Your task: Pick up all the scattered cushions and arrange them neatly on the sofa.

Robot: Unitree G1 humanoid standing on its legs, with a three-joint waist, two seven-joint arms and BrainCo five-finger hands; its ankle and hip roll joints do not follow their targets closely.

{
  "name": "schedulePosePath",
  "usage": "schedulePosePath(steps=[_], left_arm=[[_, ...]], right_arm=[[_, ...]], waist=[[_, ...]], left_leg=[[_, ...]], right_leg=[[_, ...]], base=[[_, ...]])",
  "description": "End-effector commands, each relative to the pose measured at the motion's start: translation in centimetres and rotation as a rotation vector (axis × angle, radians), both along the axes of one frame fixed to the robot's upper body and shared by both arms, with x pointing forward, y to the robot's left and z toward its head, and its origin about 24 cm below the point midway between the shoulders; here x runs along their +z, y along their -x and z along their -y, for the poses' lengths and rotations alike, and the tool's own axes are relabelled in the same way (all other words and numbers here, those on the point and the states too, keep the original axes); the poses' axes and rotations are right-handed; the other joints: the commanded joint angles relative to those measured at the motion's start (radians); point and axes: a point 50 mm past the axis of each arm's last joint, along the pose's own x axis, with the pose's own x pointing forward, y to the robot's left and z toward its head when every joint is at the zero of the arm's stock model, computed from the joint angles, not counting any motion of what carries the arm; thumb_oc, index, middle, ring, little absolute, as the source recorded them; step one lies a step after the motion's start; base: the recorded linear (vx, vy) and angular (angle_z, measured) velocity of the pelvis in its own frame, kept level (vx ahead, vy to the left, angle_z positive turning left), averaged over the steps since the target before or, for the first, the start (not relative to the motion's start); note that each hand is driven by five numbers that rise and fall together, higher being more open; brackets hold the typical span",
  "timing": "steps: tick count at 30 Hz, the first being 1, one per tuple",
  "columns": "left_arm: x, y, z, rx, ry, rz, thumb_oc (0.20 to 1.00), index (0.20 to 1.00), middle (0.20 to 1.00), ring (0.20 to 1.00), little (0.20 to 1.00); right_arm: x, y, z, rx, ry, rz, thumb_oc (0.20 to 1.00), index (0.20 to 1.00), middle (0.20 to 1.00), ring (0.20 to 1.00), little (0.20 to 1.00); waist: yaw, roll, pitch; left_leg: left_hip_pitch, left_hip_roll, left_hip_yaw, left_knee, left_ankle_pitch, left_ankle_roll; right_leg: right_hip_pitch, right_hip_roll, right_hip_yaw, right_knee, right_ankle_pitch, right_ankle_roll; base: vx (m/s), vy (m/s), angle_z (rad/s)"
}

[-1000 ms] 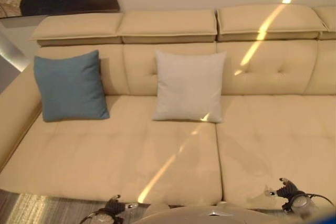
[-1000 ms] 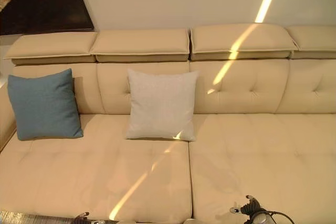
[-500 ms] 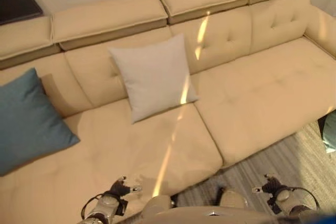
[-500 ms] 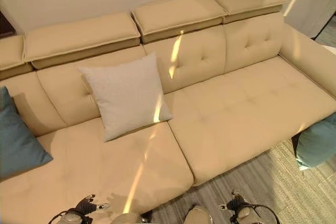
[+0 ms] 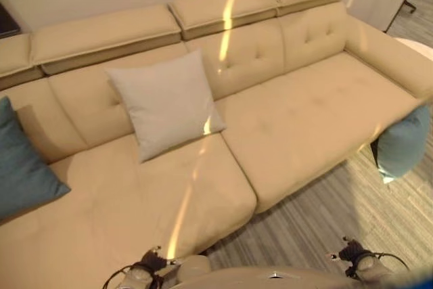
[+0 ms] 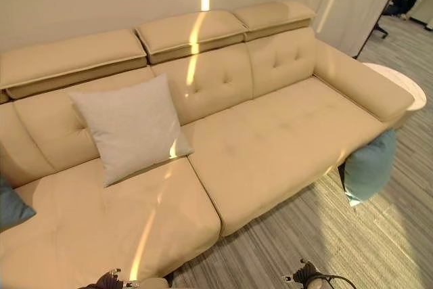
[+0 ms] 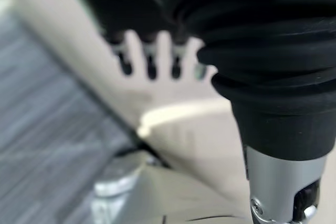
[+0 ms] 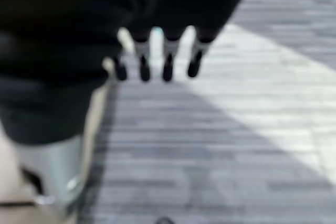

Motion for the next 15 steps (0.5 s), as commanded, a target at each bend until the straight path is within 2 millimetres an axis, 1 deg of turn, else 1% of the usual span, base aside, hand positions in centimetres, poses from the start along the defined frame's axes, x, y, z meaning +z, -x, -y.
schedulePosePath(steps=[1, 2, 3, 4, 5, 6, 7, 8, 9, 10, 11, 12, 13, 14, 15], left_arm=[[0.7, -2.7, 0.2, -0.044, -0.001, 0.065, 1.0, 1.0, 1.0, 1.0, 1.0], [0.6, -2.6, 0.3, -0.062, -0.003, 0.057, 1.0, 1.0, 1.0, 1.0, 1.0], [0.6, -2.6, 0.3, -0.062, -0.003, 0.057, 1.0, 1.0, 1.0, 1.0, 1.0], [0.6, -2.6, 0.3, -0.066, -0.005, 0.056, 1.0, 1.0, 1.0, 1.0, 1.0], [0.6, -2.4, 0.1, -0.064, -0.013, 0.051, 1.0, 1.0, 1.0, 1.0, 1.0], [0.7, -2.5, -0.1, -0.054, -0.018, 0.059, 1.0, 1.0, 1.0, 1.0, 1.0], [0.7, -2.5, -0.1, -0.054, -0.018, 0.059, 1.0, 1.0, 1.0, 1.0, 1.0], [0.9, -3.0, -0.4, -0.038, -0.022, 0.077, 1.0, 1.0, 1.0, 1.0, 1.0], [0.9, -3.0, -0.4, -0.038, -0.022, 0.077, 1.0, 1.0, 1.0, 1.0, 1.0], [1.0, -3.0, -0.6, -0.028, -0.026, 0.079, 1.0, 1.0, 1.0, 1.0, 1.0], [1.0, -2.9, -0.7, -0.016, -0.028, 0.076, 1.0, 1.0, 1.0, 1.0, 1.0], [1.0, -2.5, -1.2, 0.004, -0.037, 0.068, 1.0, 1.0, 1.0, 1.0, 1.0], [1.0, -2.3, -1.4, 0.011, -0.042, 0.064, 1.0, 1.0, 1.0, 1.0, 1.0], [1.0, -2.3, -1.4, 0.011, -0.042, 0.064, 1.0, 1.0, 1.0, 1.0, 1.0], [1.0, -2.2, -1.7, 0.024, -0.047, 0.059, 1.0, 1.0, 1.0, 1.0, 1.0]], right_arm=[[0.6, -1.1, 0.9, -0.05, 0.023, 0.048, 1.0, 1.0, 1.0, 1.0, 1.0], [0.5, -1.0, 0.8, -0.054, 0.021, 0.042, 1.0, 1.0, 1.0, 1.0, 1.0], [0.5, -1.0, 0.8, -0.055, 0.021, 0.042, 1.0, 1.0, 1.0, 1.0, 1.0], [0.5, -1.0, 0.6, -0.059, 0.014, 0.044, 1.0, 1.0, 1.0, 1.0, 1.0], [0.4, -1.1, 0.3, -0.044, 0.008, 0.038, 1.0, 1.0, 1.0, 1.0, 1.0], [0.4, -1.4, 0.1, -0.041, 0.006, 0.045, 1.0, 1.0, 1.0, 1.0, 1.0], [0.4, -1.4, 0.1, -0.041, 0.006, 0.045, 1.0, 1.0, 1.0, 1.0, 1.0], [0.5, -1.9, -0.2, -0.03, 0.002, 0.054, 1.0, 1.0, 1.0, 1.0, 1.0], [0.5, -1.9, -0.2, -0.03, 0.003, 0.055, 1.0, 1.0, 1.0, 1.0, 1.0], [0.5, -2.2, -0.3, -0.028, 0.001, 0.065, 1.0, 1.0, 1.0, 1.0, 1.0], [0.5, -2.3, -0.3, -0.022, -0.001, 0.066, 1.0, 1.0, 1.0, 1.0, 1.0], [0.4, -2.0, -0.4, -0.018, -0.003, 0.052, 1.0, 1.0, 1.0, 1.0, 1.0], [0.4, -1.9, -0.3, -0.02, 0.001, 0.048, 1.0, 1.0, 1.0, 1.0, 1.0], [0.4, -1.9, -0.3, -0.02, 0.001, 0.048, 1.0, 1.0, 1.0, 1.0, 1.0], [0.3, -1.6, -0.1, -0.032, 0.004, 0.037, 1.0, 1.0, 1.0, 1.0, 1.0]], waist=[[-0.009, -0.011, 0.036], [-0.019, -0.013, 0.035], [-0.018, -0.013, 0.035], [-0.022, -0.014, 0.035], [-0.022, -0.015, 0.042], [-0.022, -0.015, 0.045], [-0.019, -0.015, 0.045], [-0.002, -0.008, 0.06], [0.0, -0.008, 0.061], [0.02, -0.001, 0.064], [0.031, 0.007, 0.066], [0.045, 0.009, 0.059], [0.049, 0.009, 0.052], [0.05, 0.009, 0.053], [0.062, 0.008, 0.04]], left_leg=[[0.02, -0.102, -0.063, 0.028, -0.197, 0.053], [0.022, -0.113, -0.067, 0.02, -0.2, 0.056], [0.023, -0.113, -0.066, 0.019, -0.2, 0.056], [0.028, -0.117, -0.057, 0.012, -0.201, 0.06], [0.034, -0.121, -0.039, 0.008, -0.209, 0.067], [0.024, -0.123, -0.015, 0.006, -0.203, 0.067], [0.024, -0.122, -0.012, 0.006, -0.204, 0.067], [0.008, -0.11, 0.048, 0.016, -0.199, 0.068], [0.008, -0.11, 0.049, 0.017, -0.201, 0.068], [-0.001, -0.098, 0.093, 0.02, -0.199, 0.068], [0.002, -0.089, 0.123, 0.016, -0.196, 0.071], [0.011, -0.081, 0.166, 0.006, -0.189, 0.083], [0.014, -0.079, 0.181, 0.004, -0.186, 0.091], [0.015, -0.079, 0.182, 0.003, -0.186, 0.091], [0.019, -0.07, 0.215, -0.003, -0.179, 0.098]], right_leg=[[-0.019, -0.001, 0.085, -0.122, 0.167, 0.108], [-0.032, -0.003, 0.099, -0.127, 0.183, 0.115], [-0.033, -0.003, 0.101, -0.127, 0.183, 0.116], [-0.051, -0.007, 0.116, -0.133, 0.205, 0.123], [-0.086, -0.013, 0.131, -0.146, 0.24, 0.135], [-0.114, -0.026, 0.12, -0.154, 0.26, 0.146], [-0.115, -0.025, 0.124, -0.153, 0.26, 0.146], [-0.149, -0.054, 0.042, -0.135, 0.269, 0.149], [-0.15, -0.053, 0.044, -0.132, 0.268, 0.149], [-0.142, -0.081, -0.053, -0.116, 0.251, 0.143], [-0.129, -0.094, -0.119, -0.092, 0.231, 0.131], [-0.107, -0.109, -0.171, -0.031, 0.201, 0.12], [-0.087, -0.107, -0.179, -0.017, 0.187, 0.118], [-0.087, -0.107, -0.178, -0.016, 0.187, 0.118], [-0.053, -0.108, -0.189, 0.023, 0.159, 0.114]], base=[[-0.03, 0.197, -0.59], [-0.02, 0.11, -0.66], [-0.04, 0.104, -0.5], [-0.12, 0.135, -0.7], [-0.21, 0.194, -0.69], [-0.17, 0.144, -1.01], [-0.24, 0.147, -1.63], [-0.16, 0.087, -1.92], [-0.25, 0.138, -2.28], [-0.14, 0.104, -1.6], [-0.2, 0.161, -1.51], [-0.14, 0.107, -0.86], [-0.1, 0.055, -0.96], [-0.09, -0.02, -1.22], [-0.09, -0.051, -1.15]])
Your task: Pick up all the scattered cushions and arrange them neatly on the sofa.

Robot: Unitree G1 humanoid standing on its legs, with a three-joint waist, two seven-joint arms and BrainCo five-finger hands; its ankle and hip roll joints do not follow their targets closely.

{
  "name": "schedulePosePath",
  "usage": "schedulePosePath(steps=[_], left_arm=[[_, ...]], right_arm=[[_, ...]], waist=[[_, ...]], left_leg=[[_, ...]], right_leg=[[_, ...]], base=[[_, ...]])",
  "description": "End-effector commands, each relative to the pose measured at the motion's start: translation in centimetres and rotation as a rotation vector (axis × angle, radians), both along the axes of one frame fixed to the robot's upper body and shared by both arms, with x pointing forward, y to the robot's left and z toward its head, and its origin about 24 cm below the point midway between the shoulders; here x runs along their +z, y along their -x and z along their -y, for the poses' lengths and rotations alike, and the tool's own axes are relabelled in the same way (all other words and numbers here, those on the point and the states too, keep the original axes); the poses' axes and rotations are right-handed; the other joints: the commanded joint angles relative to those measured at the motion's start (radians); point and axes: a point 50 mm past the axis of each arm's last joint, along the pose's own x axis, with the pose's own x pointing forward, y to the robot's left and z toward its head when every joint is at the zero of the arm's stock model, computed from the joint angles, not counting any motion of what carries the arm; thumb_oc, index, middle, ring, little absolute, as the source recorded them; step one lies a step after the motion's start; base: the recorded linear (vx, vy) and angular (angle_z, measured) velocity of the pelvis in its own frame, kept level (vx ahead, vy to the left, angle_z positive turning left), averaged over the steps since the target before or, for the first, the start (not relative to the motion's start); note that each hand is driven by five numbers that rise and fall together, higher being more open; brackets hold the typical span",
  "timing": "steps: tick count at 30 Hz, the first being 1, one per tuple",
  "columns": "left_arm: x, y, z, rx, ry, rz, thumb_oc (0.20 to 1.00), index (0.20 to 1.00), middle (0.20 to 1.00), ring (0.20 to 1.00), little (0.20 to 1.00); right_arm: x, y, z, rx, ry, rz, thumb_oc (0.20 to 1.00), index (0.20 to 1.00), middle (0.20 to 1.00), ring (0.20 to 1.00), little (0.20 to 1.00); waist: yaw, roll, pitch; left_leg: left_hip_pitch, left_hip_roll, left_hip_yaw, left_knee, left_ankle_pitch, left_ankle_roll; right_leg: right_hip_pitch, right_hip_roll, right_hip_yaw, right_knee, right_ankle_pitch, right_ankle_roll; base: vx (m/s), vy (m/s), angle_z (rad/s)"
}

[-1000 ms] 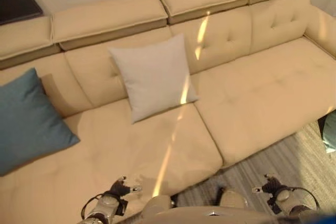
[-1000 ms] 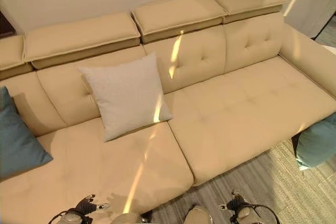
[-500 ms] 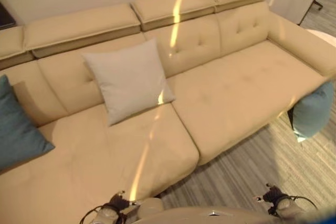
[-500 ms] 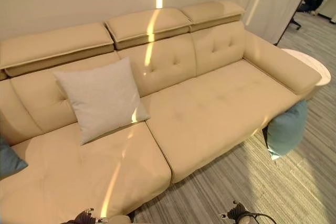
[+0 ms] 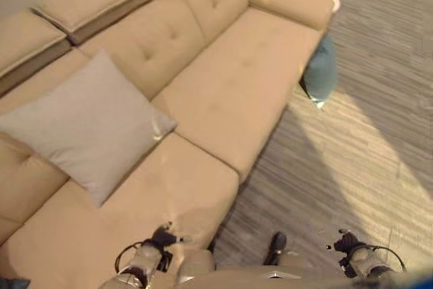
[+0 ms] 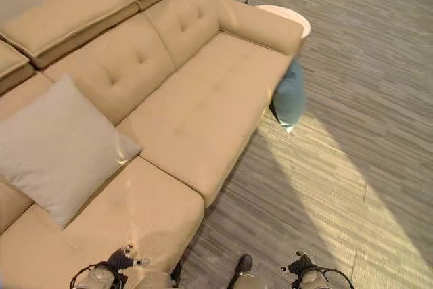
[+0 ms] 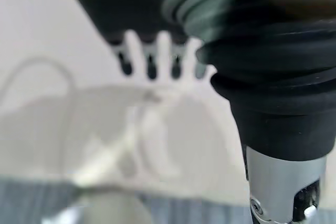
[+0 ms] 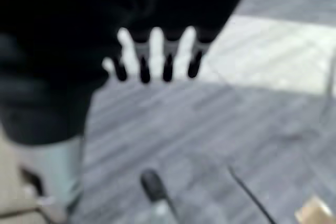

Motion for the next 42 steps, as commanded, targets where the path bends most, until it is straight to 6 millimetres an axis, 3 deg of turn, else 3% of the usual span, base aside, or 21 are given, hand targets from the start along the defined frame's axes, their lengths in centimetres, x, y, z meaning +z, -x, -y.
schedulePosePath(steps=[1, 4, 8, 10, 13, 16, 17, 19, 21, 25, 28, 29, 31, 32, 34, 35, 39, 42], left_arm=[[0.1, 0.4, -0.8, 0.027, -0.032, -0.007, 1.0, 1.0, 1.0, 1.0, 1.0], [0.2, 0.2, -0.8, 0.022, -0.03, 0.005, 1.0, 1.0, 1.0, 1.0, 1.0], [0.2, -0.3, -0.4, 0.024, -0.019, 0.022, 1.0, 1.0, 1.0, 1.0, 1.0], [0.1, -0.8, 0.5, 0.0, -0.008, 0.025, 1.0, 1.0, 1.0, 1.0, 1.0], [0.0, -1.0, 1.1, -0.02, 0.003, 0.019, 1.0, 1.0, 1.0, 1.0, 1.0], [-0.3, -0.7, 1.6, -0.018, 0.025, 0.0, 1.0, 1.0, 1.0, 1.0, 1.0], [-0.4, -0.4, 1.6, -0.018, 0.026, -0.015, 1.0, 1.0, 1.0, 1.0, 1.0], [-0.4, -0.3, 1.5, -0.015, 0.025, -0.019, 1.0, 1.0, 1.0, 1.0, 1.0], [-0.5, 0.1, 1.3, -0.013, 0.023, -0.032, 1.0, 1.0, 1.0, 1.0, 1.0], [-0.8, 1.2, 0.9, -0.006, 0.012, -0.067, 1.0, 1.0, 1.0, 1.0, 1.0], [-0.5, 1.2, 0.1, 0.011, -0.009, -0.062, 1.0, 1.0, 1.0, 1.0, 1.0], [-0.5, 1.2, 0.1, 0.011, -0.009, -0.062, 1.0, 1.0, 1.0, 1.0, 1.0], [-0.2, 0.7, -0.5, 0.018, -0.026, -0.039, 1.0, 1.0, 1.0, 1.0, 1.0], [-0.1, 0.5, -0.5, 0.024, -0.027, -0.031, 1.0, 1.0, 1.0, 1.0, 1.0], [-0.1, 0.4, -0.6, 0.029, -0.027, -0.024, 1.0, 1.0, 1.0, 1.0, 1.0], [0.0, 0.1, -0.5, 0.028, -0.028, -0.013, 1.0, 1.0, 1.0, 1.0, 1.0], [0.0, 0.0, -0.3, 0.041, -0.022, -0.009, 1.0, 1.0, 1.0, 1.0, 1.0], [0.0, -0.1, -0.2, 0.035, -0.021, -0.009, 1.0, 1.0, 1.0, 1.0, 1.0]], right_arm=[[0.6, 0.2, 1.9, -0.006, 0.063, 0.002, 1.0, 1.0, 1.0, 1.0, 1.0], [0.6, 0.3, 1.9, -0.011, 0.064, 0.001, 1.0, 1.0, 1.0, 1.0, 1.0], [0.7, -0.3, 1.8, -0.005, 0.061, 0.021, 1.0, 1.0, 1.0, 1.0, 1.0], [0.9, -0.9, 1.6, -0.037, 0.05, 0.066, 1.0, 1.0, 1.0, 1.0, 1.0], [0.8, -0.4, 1.6, -0.066, 0.045, 0.071, 1.0, 1.0, 1.0, 1.0, 1.0], [0.8, -0.4, 1.9, -0.07, 0.059, 0.068, 1.0, 1.0, 1.0, 1.0, 1.0], [0.8, -0.1, 1.9, -0.071, 0.059, 0.059, 1.0, 1.0, 1.0, 1.0, 1.0], [0.7, 0.0, 1.9, -0.072, 0.06, 0.054, 1.0, 1.0, 1.0, 1.0, 1.0], [0.6, 0.0, 1.7, -0.068, 0.059, 0.046, 1.0, 1.0, 1.0, 1.0, 1.0], [0.2, 0.8, 1.3, -0.067, 0.046, 0.011, 1.0, 1.0, 1.0, 1.0, 1.0], [0.1, 0.5, 0.9, -0.038, 0.037, 0.0, 1.0, 1.0, 1.0, 1.0, 1.0], [0.1, 0.5, 0.9, -0.038, 0.037, 0.001, 1.0, 1.0, 1.0, 1.0, 1.0], [0.1, 0.0, 0.2, -0.022, 0.02, 0.016, 1.0, 1.0, 1.0, 1.0, 1.0], [0.1, -0.1, 0.1, -0.023, 0.016, 0.02, 1.0, 1.0, 1.0, 1.0, 1.0], [0.1, -0.2, 0.1, -0.024, 0.015, 0.026, 1.0, 1.0, 1.0, 1.0, 1.0], [0.2, -0.6, 0.2, -0.016, 0.02, 0.032, 1.0, 1.0, 1.0, 1.0, 1.0], [0.3, -0.5, 0.4, -0.019, 0.032, 0.025, 1.0, 1.0, 1.0, 1.0, 1.0], [0.2, 0.1, 0.7, -0.036, 0.036, 0.014, 1.0, 1.0, 1.0, 1.0, 1.0]], waist=[[0.023, -0.017, -0.04], [0.042, -0.033, -0.054], [0.035, -0.035, -0.057], [-0.003, -0.029, -0.044], [-0.026, -0.031, -0.025], [-0.026, -0.042, -0.009], [-0.029, -0.047, -0.018], [-0.026, -0.048, -0.019], [-0.001, -0.047, -0.021], [0.002, -0.051, -0.041], [0.005, -0.054, -0.023], [0.004, -0.054, -0.026], [-0.014, -0.038, -0.014], [-0.016, -0.033, -0.014], [-0.018, -0.031, -0.012], [-0.032, -0.032, -0.012], [-0.072, -0.041, -0.005], [-0.088, -0.046, -0.009]], left_leg=[[-0.1, -0.068, -0.087, 0.059, -0.03, -0.019], [-0.109, -0.057, -0.05, 0.072, -0.021, -0.027], [-0.106, -0.044, -0.043, 0.051, -0.001, -0.042], [-0.107, -0.016, -0.059, 0.04, 0.024, -0.068], [-0.117, 0.013, -0.074, 0.086, 0.018, -0.087], [-0.151, -0.051, -0.169, 0.122, -0.003, -0.08], [-0.182, -0.083, -0.172, 0.108, 0.006, -0.074], [-0.204, -0.097, -0.167, 0.109, 0.012, -0.07], [-0.241, -0.119, -0.176, 0.124, 0.02, -0.068], [-0.205, -0.125, -0.191, 0.128, -0.008, -0.041], [-0.163, -0.128, -0.18, 0.125, -0.037, -0.011], [-0.166, -0.128, -0.18, 0.123, -0.034, -0.01], [-0.118, -0.12, -0.187, 0.108, -0.053, 0.017], [-0.1, -0.116, -0.186, 0.103, -0.062, 0.022], [-0.079, -0.114, -0.189, 0.096, -0.073, 0.023], [-0.036, -0.118, -0.198, 0.075, -0.089, 0.02], [0.059, -0.123, -0.22, 0.028, -0.124, -0.004], [0.101, -0.118, -0.244, 0.016, -0.149, -0.019]], right_leg=[[0.095, 0.043, 0.012, -0.145, 0.055, 0.02], [0.158, 0.061, 0.022, -0.205, 0.048, 0.03], [0.163, 0.093, 0.043, -0.277, 0.045, 0.032], [0.154, 0.144, 0.084, -0.32, 0.041, 0.015], [0.163, 0.17, 0.087, -0.338, 0.037, -0.009], [0.176, 0.193, 0.117, -0.37, 0.042, -0.02], [0.186, 0.201, 0.119, -0.383, 0.041, -0.016], [0.192, 0.206, 0.126, -0.386, 0.039, -0.016], [0.206, 0.226, 0.179, -0.378, 0.011, -0.018], [0.214, 0.192, 0.192, -0.29, -0.012, -0.005], [0.129, 0.134, 0.221, -0.104, 0.068, 0.037], [0.126, 0.134, 0.22, -0.105, 0.07, 0.037], [0.029, 0.116, 0.234, 0.052, 0.119, 0.033], [0.007, 0.103, 0.225, 0.068, 0.117, 0.022], [-0.011, 0.098, 0.211, 0.053, 0.106, 0.011], [-0.048, 0.106, 0.198, -0.031, 0.099, 0.005], [-0.094, 0.145, 0.191, -0.291, 0.175, 0.038], [-0.084, 0.165, 0.198, -0.352, 0.195, 0.05]], base=[[-0.13, -0.109, -0.91], [-0.06, -0.148, -0.65], [-0.02, -0.174, -0.32], [-0.01, -0.27, -0.19], [0.01, -0.23, 0.14], [0.11, -0.154, -0.02], [0.15, -0.052, -0.09], [0.12, -0.012, -0.1], [0.24, 0.051, -0.28], [0.27, 0.118, -0.77], [0.17, 0.118, -0.32], [0.12, 0.092, -0.48], [0.23, 0.13, -0.3], [0.3, 0.103, 0.01], [0.23, 0.004, 0.11], [0.31, -0.05, 0.1], [0.38, -0.107, 0.08], [0.29, -0.127, 0.23]])
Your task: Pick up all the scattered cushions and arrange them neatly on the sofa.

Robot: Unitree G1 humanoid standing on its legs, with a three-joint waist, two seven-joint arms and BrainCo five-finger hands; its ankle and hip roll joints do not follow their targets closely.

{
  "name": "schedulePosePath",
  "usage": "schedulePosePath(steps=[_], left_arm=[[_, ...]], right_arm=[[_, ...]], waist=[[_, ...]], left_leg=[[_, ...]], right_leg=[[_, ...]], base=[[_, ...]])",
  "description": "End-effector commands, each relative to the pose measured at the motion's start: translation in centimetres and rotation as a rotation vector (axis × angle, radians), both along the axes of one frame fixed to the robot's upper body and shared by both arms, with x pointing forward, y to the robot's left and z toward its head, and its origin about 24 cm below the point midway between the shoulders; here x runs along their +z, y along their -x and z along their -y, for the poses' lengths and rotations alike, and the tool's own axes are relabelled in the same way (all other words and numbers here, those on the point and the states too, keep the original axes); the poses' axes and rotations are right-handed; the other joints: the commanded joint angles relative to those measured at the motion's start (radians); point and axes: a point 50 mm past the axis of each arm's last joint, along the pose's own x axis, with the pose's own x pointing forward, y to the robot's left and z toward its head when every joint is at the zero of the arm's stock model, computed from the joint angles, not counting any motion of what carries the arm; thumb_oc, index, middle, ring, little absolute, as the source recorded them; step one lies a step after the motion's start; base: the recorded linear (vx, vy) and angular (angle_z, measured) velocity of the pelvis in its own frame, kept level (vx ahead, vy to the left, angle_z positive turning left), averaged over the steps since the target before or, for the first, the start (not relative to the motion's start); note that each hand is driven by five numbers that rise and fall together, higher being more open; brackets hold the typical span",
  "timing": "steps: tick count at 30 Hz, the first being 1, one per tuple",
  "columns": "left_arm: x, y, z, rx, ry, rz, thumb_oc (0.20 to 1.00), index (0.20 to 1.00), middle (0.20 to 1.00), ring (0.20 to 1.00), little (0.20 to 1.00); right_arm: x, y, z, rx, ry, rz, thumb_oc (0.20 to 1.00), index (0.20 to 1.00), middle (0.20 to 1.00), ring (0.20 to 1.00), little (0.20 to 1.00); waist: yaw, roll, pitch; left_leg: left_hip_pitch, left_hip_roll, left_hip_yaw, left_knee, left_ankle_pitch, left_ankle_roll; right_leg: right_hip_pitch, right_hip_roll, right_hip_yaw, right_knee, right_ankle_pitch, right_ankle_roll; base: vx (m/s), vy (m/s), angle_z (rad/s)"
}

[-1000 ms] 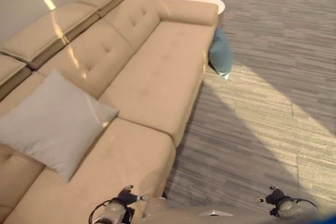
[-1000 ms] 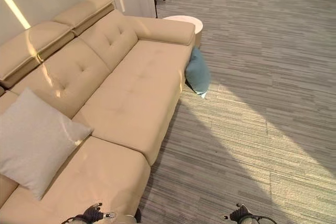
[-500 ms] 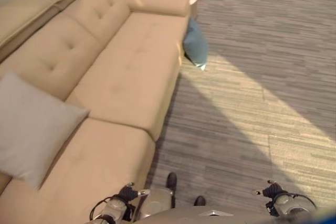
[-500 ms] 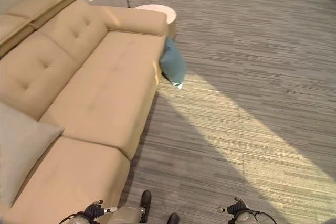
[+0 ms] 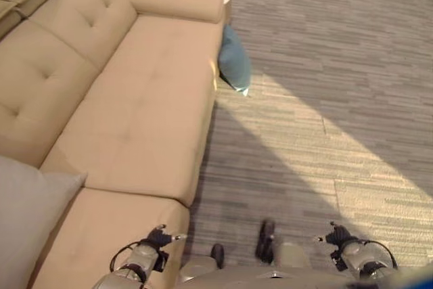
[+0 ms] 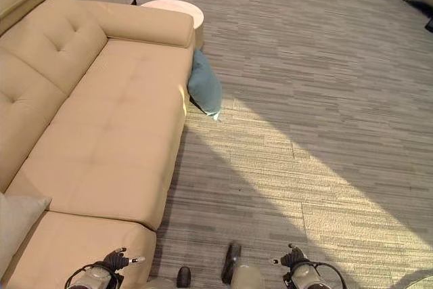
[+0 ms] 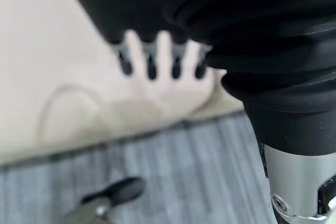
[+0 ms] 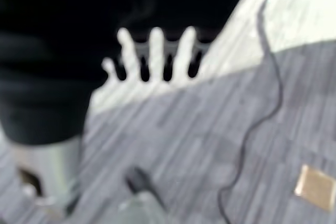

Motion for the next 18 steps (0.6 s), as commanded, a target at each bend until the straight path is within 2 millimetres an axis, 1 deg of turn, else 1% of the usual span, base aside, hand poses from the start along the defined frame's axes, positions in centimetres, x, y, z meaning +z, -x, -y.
schedulePosePath(steps=[1, 2, 3, 4, 5, 6, 7, 8, 9, 10, 11, 12, 13, 14, 15, 16, 18], left_arm=[[0.2, 0.2, -0.9, 0.021, -0.02, 0.015, 1.0, 1.0, 1.0, 1.0, 1.0], [0.1, 0.4, -0.7, 0.028, -0.01, 0.016, 1.0, 1.0, 1.0, 1.0, 1.0], [0.1, 0.5, -0.7, 0.039, -0.006, 0.016, 1.0, 1.0, 1.0, 1.0, 1.0], [0.1, 0.3, -0.7, 0.045, -0.001, 0.022, 1.0, 1.0, 1.0, 1.0, 1.0], [0.3, -0.1, -0.6, 0.048, 0.007, 0.039, 1.0, 1.0, 1.0, 1.0, 1.0], [0.3, -0.1, -0.6, 0.048, 0.006, 0.039, 1.0, 1.0, 1.0, 1.0, 1.0], [0.4, -0.5, -0.6, 0.051, 0.007, 0.052, 1.0, 1.0, 1.0, 1.0, 1.0], [0.5, -0.7, -0.7, 0.048, 0.003, 0.055, 1.0, 1.0, 1.0, 1.0, 1.0], [0.6, -0.9, -0.6, 0.044, 0.007, 0.063, 1.0, 1.0, 1.0, 1.0, 1.0], [0.6, -1.2, -0.4, 0.041, 0.011, 0.068, 1.0, 1.0, 1.0, 1.0, 1.0], [0.5, -1.2, -0.2, 0.04, 0.016, 0.069, 1.0, 1.0, 1.0, 1.0, 1.0], [0.5, -1.2, -0.1, 0.033, 0.019, 0.067, 1.0, 1.0, 1.0, 1.0, 1.0], [0.5, -1.3, 0.1, 0.024, 0.022, 0.068, 1.0, 1.0, 1.0, 1.0, 1.0], [0.4, -0.8, -0.3, 0.022, 0.004, 0.047, 1.0, 1.0, 1.0, 1.0, 1.0], [0.3, -0.7, -0.2, 0.023, 0.011, 0.043, 1.0, 1.0, 1.0, 1.0, 1.0], [0.2, -0.6, 0.0, 0.018, 0.014, 0.043, 1.0, 1.0, 1.0, 1.0, 1.0], [0.1, -0.4, 0.2, 0.018, 0.016, 0.033, 1.0, 1.0, 1.0, 1.0, 1.0]], right_arm=[[0.1, 1.0, 1.4, -0.024, 0.047, -0.035, 1.0, 1.0, 1.0, 1.0, 1.0], [-0.2, 1.8, 1.3, -0.053, 0.032, -0.047, 1.0, 1.0, 1.0, 1.0, 1.0], [-0.2, 2.0, 1.3, -0.066, 0.03, -0.042, 1.0, 1.0, 1.0, 1.0, 1.0], [-0.3, 1.9, 1.2, -0.069, 0.026, -0.038, 1.0, 1.0, 1.0, 1.0, 1.0], [-0.2, 1.5, 1.1, -0.076, 0.021, -0.02, 1.0, 1.0, 1.0, 1.0, 1.0], [-0.2, 1.5, 1.1, -0.076, 0.02, -0.02, 1.0, 1.0, 1.0, 1.0, 1.0], [0.0, 1.1, 1.2, -0.079, 0.023, -0.003, 1.0, 1.0, 1.0, 1.0, 1.0], [0.1, 1.0, 1.3, -0.081, 0.026, 0.002, 1.0, 1.0, 1.0, 1.0, 1.0], [0.3, 0.7, 1.6, -0.086, 0.035, 0.009, 1.0, 1.0, 1.0, 1.0, 1.0], [0.3, 0.5, 1.7, -0.09, 0.037, 0.013, 1.0, 1.0, 1.0, 1.0, 1.0], [0.4, 0.5, 1.9, -0.098, 0.039, 0.02, 1.0, 1.0, 1.0, 1.0, 1.0], [0.5, 0.5, 2.0, -0.099, 0.04, 0.023, 1.0, 1.0, 1.0, 1.0, 1.0], [0.5, 0.4, 2.1, -0.099, 0.044, 0.027, 1.0, 1.0, 1.0, 1.0, 1.0], [0.5, 0.9, 2.5, -0.112, 0.06, 0.012, 1.0, 1.0, 1.0, 1.0, 1.0], [0.6, 0.7, 2.5, -0.105, 0.056, 0.011, 1.0, 1.0, 1.0, 1.0, 1.0], [0.4, 1.0, 2.4, -0.106, 0.049, 0.006, 1.0, 1.0, 1.0, 1.0, 1.0], [0.4, 1.0, 2.3, -0.098, 0.053, -0.003, 1.0, 1.0, 1.0, 1.0, 1.0]], waist=[[-0.007, -0.03, -0.01], [-0.019, -0.034, -0.038], [-0.016, -0.027, -0.043], [-0.015, -0.025, -0.043], [-0.012, -0.041, -0.035], [-0.013, -0.04, -0.036], [0.0, -0.048, -0.023], [0.0, -0.063, -0.017], [0.004, -0.073, -0.011], [0.01, -0.071, -0.009], [0.017, -0.068, -0.008], [0.018, -0.068, -0.013], [0.023, -0.06, -0.016], [0.031, -0.04, -0.021], [0.038, -0.034, -0.026], [0.03, -0.027, -0.032], [0.025, -0.021, -0.038]], left_leg=[[-0.007, 0.019, -0.044, 0.064, -0.076, -0.047], [0.035, 0.06, -0.061, 0.069, -0.097, -0.073], [0.033, 0.081, -0.067, 0.116, -0.076, -0.095], [0.005, 0.092, -0.068, 0.177, -0.036, -0.112], [-0.086, 0.117, -0.056, 0.347, 0.074, -0.128], [-0.092, 0.117, -0.057, 0.353, 0.072, -0.129], [-0.152, 0.125, -0.054, 0.461, 0.105, -0.12], [-0.194, 0.123, -0.04, 0.511, 0.117, -0.108], [-0.24, 0.118, -0.016, 0.533, 0.09, -0.092], [-0.267, 0.113, 0.002, 0.528, 0.06, -0.084], [-0.281, 0.104, 0.014, 0.496, 0.032, -0.081], [-0.286, 0.083, 0.029, 0.421, 0.017, -0.076], [-0.287, 0.057, 0.032, 0.337, 0.025, -0.075], [-0.303, 0.045, 0.037, 0.243, 0.066, -0.078], [-0.251, 0.031, 0.013, 0.155, 0.065, -0.084], [-0.242, 0.03, 0.014, 0.137, 0.071, -0.083], [-0.234, 0.013, -0.005, 0.14, 0.075, -0.078]], right_leg=[[0.116, 0.031, 0.01, -0.146, 0.108, 0.033], [0.13, 0.046, 0.048, -0.089, 0.087, 0.008], [0.144, 0.055, 0.049, -0.076, 0.074, -0.004], [0.165, 0.06, 0.045, -0.077, 0.06, -0.015], [0.203, 0.064, 0.043, -0.084, 0.042, -0.041], [0.201, 0.065, 0.041, -0.084, 0.043, -0.041], [0.226, 0.079, 0.045, -0.092, 0.03, -0.062], [0.239, 0.076, 0.047, -0.098, 0.022, -0.073], [0.257, 0.075, 0.049, -0.106, 0.01, -0.08], [0.274, 0.08, 0.053, -0.114, 0.002, -0.079], [0.294, 0.086, 0.056, -0.122, -0.007, -0.077], [0.301, 0.086, 0.057, -0.128, -0.013, -0.07], [0.311, 0.094, 0.06, -0.133, -0.017, -0.064], [0.32, 0.113, 0.058, -0.143, -0.02, -0.059], [0.329, 0.119, 0.075, -0.128, -0.034, -0.057], [0.334, 0.118, 0.069, -0.121, -0.044, -0.048], [0.325, 0.102, 0.064, -0.067, -0.059, -0.043]], base=[[0.48, -0.256, 0.74], [0.49, -0.278, 0.85], [0.55, -0.344, 1.01], [0.29, -0.293, 0.68], [0.16, -0.213, 0.61], [0.15, -0.236, 0.41], [0.07, -0.161, 0.03], [0.13, -0.222, -0.18], [0.14, -0.148, -0.2], [0.18, -0.082, -0.07], [0.2, -0.011, 0.01], [0.22, 0.023, 0.01], [0.2, 0.061, -0.04], [0.22, 0.087, -0.04], [0.2, 0.097, -0.03], [0.2, 0.096, -0.2], [0.14, 0.094, -0.31]])
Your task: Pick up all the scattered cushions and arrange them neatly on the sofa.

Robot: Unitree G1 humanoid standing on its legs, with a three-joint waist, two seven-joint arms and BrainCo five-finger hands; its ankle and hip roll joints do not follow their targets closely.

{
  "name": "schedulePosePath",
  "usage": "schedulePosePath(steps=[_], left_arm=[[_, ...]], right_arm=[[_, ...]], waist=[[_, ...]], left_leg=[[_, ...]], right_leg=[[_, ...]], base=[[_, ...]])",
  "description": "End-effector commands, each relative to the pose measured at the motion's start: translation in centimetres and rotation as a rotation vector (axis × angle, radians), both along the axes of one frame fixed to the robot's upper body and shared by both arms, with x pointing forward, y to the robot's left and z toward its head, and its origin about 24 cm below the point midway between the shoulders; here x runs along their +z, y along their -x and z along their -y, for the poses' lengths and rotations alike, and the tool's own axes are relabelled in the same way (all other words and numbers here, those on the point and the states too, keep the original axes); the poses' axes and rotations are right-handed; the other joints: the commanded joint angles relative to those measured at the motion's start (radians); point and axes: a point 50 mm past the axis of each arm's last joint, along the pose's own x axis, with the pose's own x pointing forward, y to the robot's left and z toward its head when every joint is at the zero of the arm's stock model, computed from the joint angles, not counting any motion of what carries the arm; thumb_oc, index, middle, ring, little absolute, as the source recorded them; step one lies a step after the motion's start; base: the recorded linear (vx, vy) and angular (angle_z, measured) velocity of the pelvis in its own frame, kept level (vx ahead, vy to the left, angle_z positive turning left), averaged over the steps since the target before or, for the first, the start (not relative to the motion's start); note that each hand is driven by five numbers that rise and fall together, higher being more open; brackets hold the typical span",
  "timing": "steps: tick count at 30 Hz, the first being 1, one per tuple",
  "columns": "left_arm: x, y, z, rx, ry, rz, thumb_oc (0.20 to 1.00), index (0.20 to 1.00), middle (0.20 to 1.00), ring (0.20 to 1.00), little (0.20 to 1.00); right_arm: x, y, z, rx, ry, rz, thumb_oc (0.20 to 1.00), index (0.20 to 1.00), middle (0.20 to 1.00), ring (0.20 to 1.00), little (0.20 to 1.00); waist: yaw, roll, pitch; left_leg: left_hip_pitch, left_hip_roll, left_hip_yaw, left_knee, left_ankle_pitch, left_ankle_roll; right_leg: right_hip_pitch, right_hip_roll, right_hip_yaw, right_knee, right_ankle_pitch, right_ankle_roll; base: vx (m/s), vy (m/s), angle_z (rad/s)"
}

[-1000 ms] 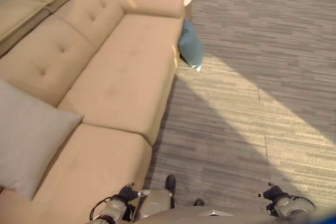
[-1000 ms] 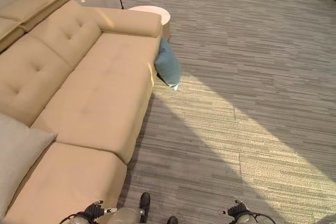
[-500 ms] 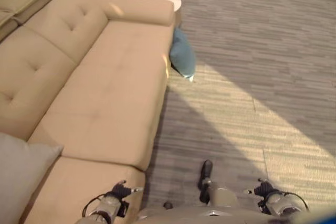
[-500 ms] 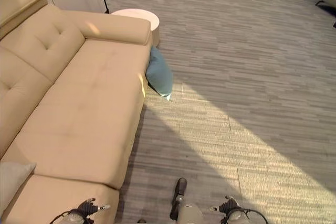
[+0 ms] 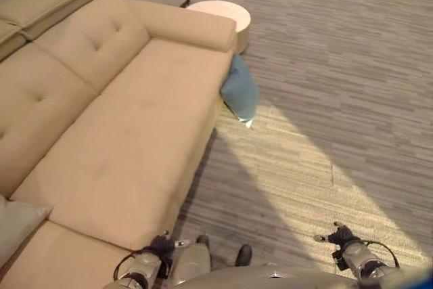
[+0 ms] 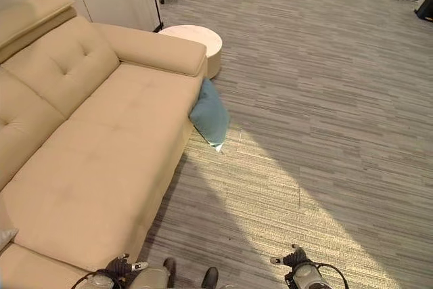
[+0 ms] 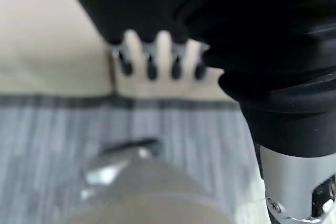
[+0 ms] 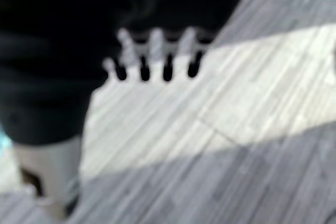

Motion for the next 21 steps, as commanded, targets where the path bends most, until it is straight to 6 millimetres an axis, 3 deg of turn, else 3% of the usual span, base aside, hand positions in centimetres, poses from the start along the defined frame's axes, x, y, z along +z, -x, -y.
schedulePosePath(steps=[1, 3, 4, 6, 10, 13, 15, 19, 21], left_arm=[[0.4, -0.7, -0.9, -0.014, -0.031, 0.012, 1.0, 1.0, 1.0, 1.0, 1.0], [0.4, -0.5, -1.0, -0.01, -0.034, 0.006, 1.0, 1.0, 1.0, 1.0, 1.0], [0.4, -0.4, -1.2, -0.008, -0.038, 0.004, 1.0, 1.0, 1.0, 1.0, 1.0], [0.5, -0.7, -1.4, -0.017, -0.048, 0.006, 1.0, 1.0, 1.0, 1.0, 1.0], [0.6, -0.6, -1.7, 0.008, -0.053, 0.018, 1.0, 1.0, 1.0, 1.0, 1.0], [0.6, -0.5, -1.7, 0.021, -0.048, 0.023, 1.0, 1.0, 1.0, 1.0, 1.0], [0.4, -0.2, -1.5, 0.028, -0.045, 0.019, 1.0, 1.0, 1.0, 1.0, 1.0], [0.2, 0.4, -1.3, 0.051, -0.032, 0.005, 1.0, 1.0, 1.0, 1.0, 1.0], [0.2, 0.3, -1.2, 0.053, -0.028, 0.006, 1.0, 1.0, 1.0, 1.0, 1.0]], right_arm=[[-0.1, 1.4, 1.1, -0.039, 0.019, -0.03, 1.0, 1.0, 1.0, 1.0, 1.0], [-0.1, 1.7, 1.1, -0.034, 0.022, -0.037, 1.0, 1.0, 1.0, 1.0, 1.0], [-0.1, 1.5, 1.1, -0.034, 0.019, -0.033, 1.0, 1.0, 1.0, 1.0, 1.0], [0.0, 1.3, 1.1, -0.038, 0.023, -0.021, 1.0, 1.0, 1.0, 1.0, 1.0], [0.0, 1.2, 1.1, -0.032, 0.027, -0.018, 1.0, 1.0, 1.0, 1.0, 1.0], [0.1, 1.0, 1.1, -0.025, 0.03, -0.014, 1.0, 1.0, 1.0, 1.0, 1.0], [-0.1, 1.4, 0.9, -0.042, 0.019, -0.02, 1.0, 1.0, 1.0, 1.0, 1.0], [-0.3, 2.0, 0.7, -0.068, 0.012, -0.021, 1.0, 1.0, 1.0, 1.0, 1.0], [-0.4, 2.2, 0.6, -0.091, 0.003, -0.016, 1.0, 1.0, 1.0, 1.0, 1.0]], waist=[[0.011, 0.016, -0.011], [0.018, 0.022, -0.016], [0.026, 0.035, -0.011], [0.025, 0.046, -0.005], [0.041, 0.051, -0.01], [0.044, 0.051, -0.004], [0.027, 0.039, -0.003], [0.01, 0.03, -0.018], [0.003, 0.023, -0.019]], left_leg=[[0.07, -0.042, -0.019, -0.025, -0.024, 0.025], [0.082, -0.044, -0.016, -0.034, -0.028, 0.032], [0.106, -0.049, -0.023, -0.046, -0.034, 0.051], [0.126, -0.042, -0.021, -0.056, -0.04, 0.064], [0.173, -0.026, 0.001, -0.099, -0.056, 0.066], [0.196, -0.019, 0.01, -0.12, -0.06, 0.058], [0.219, -0.015, 0.017, -0.153, -0.05, 0.042], [0.234, 0.008, 0.028, -0.18, -0.036, 0.021], [0.232, 0.026, 0.02, -0.15, -0.061, 0.006]], right_leg=[[-0.058, -0.107, 0.061, 0.18, -0.049, 0.178], [-0.064, -0.124, 0.051, 0.215, -0.055, 0.185], [-0.108, -0.153, 0.044, 0.32, -0.037, 0.199], [-0.151, -0.177, 0.031, 0.394, -0.02, 0.214], [-0.166, -0.241, -0.057, 0.306, 0.015, 0.212], [-0.169, -0.244, -0.078, 0.225, 0.045, 0.221], [-0.163, -0.225, -0.05, 0.134, 0.073, 0.239], [-0.143, -0.2, -0.033, 0.105, 0.075, 0.234], [-0.132, -0.187, -0.015, 0.1, 0.067, 0.223]], base=[[0.14, 0.11, -0.22], [0.11, 0.103, -0.25], [0.1, 0.111, -0.32], [0.11, 0.073, -0.29], [0.1, -0.059, -0.22], [0.11, -0.137, -0.34], [0.13, -0.163, -0.18], [0.18, -0.221, -0.01], [0.12, -0.147, -0.13]])
